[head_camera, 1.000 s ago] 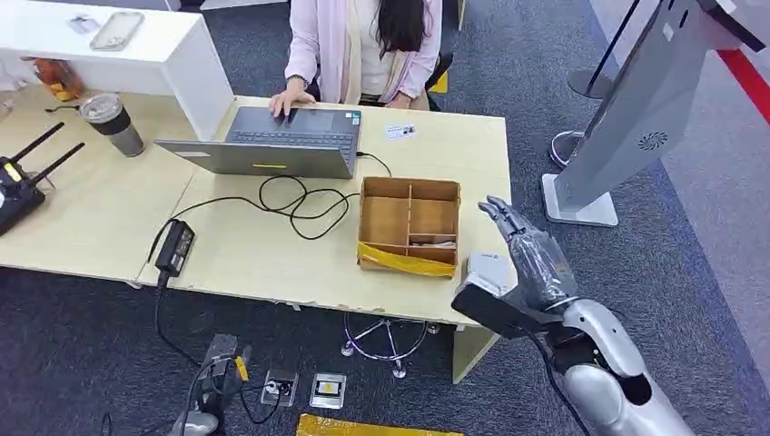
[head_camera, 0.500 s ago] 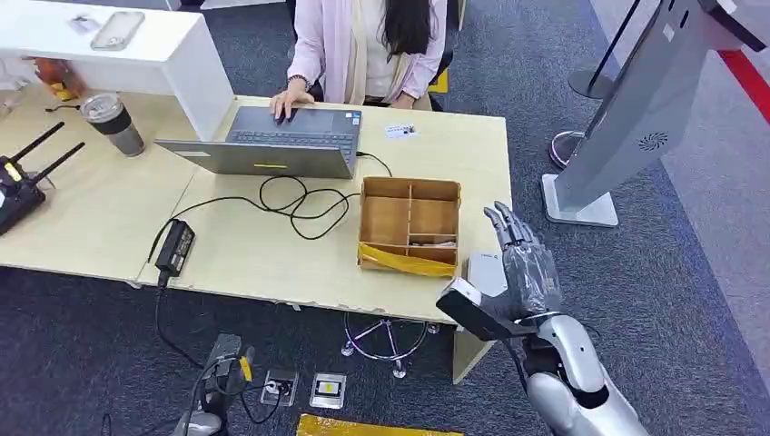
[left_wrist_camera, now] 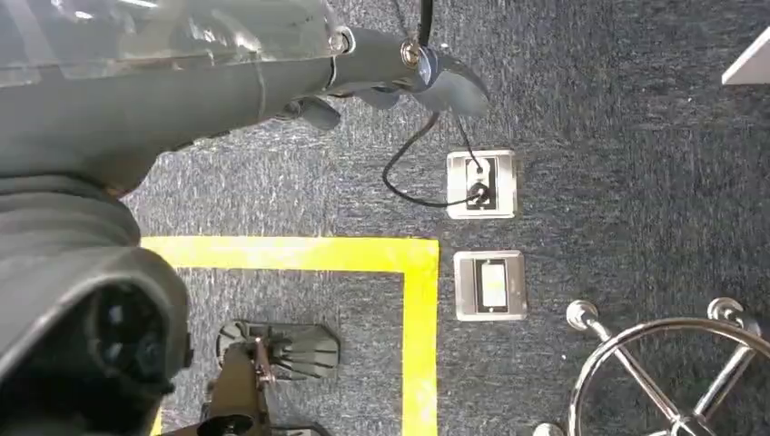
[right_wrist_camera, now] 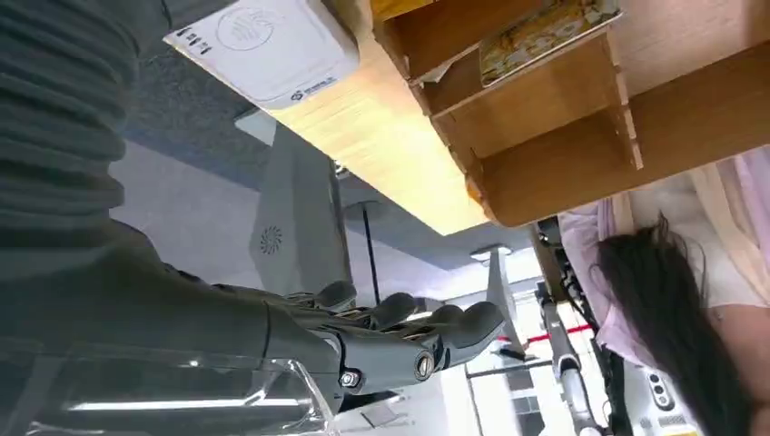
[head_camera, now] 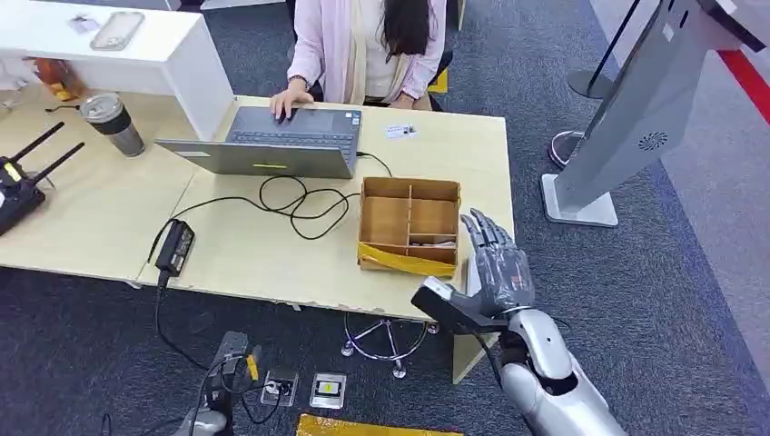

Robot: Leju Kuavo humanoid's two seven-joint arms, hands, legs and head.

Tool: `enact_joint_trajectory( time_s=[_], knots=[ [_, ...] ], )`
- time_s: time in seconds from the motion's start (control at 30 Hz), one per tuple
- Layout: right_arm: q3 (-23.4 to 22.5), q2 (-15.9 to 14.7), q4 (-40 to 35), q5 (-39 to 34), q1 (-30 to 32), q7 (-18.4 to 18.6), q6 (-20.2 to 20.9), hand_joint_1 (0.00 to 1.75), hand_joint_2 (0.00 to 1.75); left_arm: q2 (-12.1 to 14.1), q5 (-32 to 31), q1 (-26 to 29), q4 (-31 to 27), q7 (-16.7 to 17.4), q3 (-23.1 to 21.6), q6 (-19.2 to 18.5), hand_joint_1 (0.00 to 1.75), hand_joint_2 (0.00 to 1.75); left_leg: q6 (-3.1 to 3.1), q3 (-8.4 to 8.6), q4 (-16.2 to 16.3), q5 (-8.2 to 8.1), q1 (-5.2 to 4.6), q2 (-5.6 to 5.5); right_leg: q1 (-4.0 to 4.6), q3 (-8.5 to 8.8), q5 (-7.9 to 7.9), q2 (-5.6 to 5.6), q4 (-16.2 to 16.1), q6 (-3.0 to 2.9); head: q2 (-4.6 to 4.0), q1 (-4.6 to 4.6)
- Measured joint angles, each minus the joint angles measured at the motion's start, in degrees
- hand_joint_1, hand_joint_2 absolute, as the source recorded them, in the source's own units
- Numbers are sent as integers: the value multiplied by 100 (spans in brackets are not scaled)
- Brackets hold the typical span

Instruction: Pass the card to the sensor for recognition and then transmit it.

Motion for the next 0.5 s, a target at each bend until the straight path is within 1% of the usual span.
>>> enact_joint_trajectory(
  time_s=[0.33,0.5],
  knots=[
    [2,448,280,255,-215,22,201,0,175,-44,-83,-37,-2,20,0,-9,0,0,0,0,0,0,0,0,1,-1,0,0,1,0,0,0],
    [4,610,413,310,-270,50,232,0,175,-55,-109,-50,-2,26,0,-22,0,0,0,1,0,0,0,0,0,-1,0,0,1,0,0,0]
  ],
)
